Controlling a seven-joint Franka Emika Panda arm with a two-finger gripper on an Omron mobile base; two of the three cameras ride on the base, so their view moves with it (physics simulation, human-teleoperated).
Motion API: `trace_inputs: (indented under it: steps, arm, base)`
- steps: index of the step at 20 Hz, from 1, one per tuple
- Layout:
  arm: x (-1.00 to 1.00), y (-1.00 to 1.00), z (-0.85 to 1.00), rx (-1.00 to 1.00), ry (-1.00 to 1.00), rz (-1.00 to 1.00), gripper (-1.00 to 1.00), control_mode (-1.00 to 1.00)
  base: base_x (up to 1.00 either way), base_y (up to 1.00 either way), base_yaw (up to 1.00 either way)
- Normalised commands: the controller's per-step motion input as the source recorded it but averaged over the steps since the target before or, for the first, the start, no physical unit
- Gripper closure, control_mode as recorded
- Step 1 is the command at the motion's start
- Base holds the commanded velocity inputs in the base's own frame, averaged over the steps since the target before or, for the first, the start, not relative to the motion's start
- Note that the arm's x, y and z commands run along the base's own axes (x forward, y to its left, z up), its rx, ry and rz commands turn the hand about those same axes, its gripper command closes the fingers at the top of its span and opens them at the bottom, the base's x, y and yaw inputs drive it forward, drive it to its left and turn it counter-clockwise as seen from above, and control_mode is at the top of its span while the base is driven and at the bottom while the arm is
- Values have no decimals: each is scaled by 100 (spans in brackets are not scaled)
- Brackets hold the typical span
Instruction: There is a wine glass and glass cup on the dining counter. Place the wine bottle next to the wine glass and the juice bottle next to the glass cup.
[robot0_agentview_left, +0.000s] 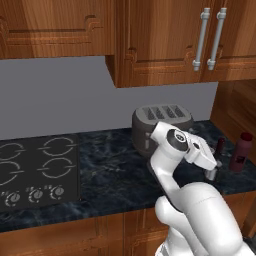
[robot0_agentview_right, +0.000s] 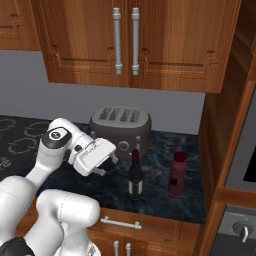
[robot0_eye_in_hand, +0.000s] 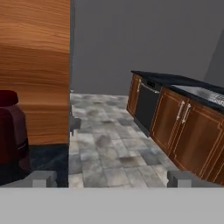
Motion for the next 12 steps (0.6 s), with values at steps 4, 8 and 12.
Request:
trace_inputs:
  steps: [4, 8, 12]
  arm:
    - [8, -17, -7, 0, 0, 21, -100, -100]
    - [7, -20, -9, 0, 0, 23, -100, -100]
    - [12, -18, -10, 0, 0, 22, -100, -100]
  base:
    - [0, 0, 0]
    - [0, 0, 0]
    - [0, 0, 0]
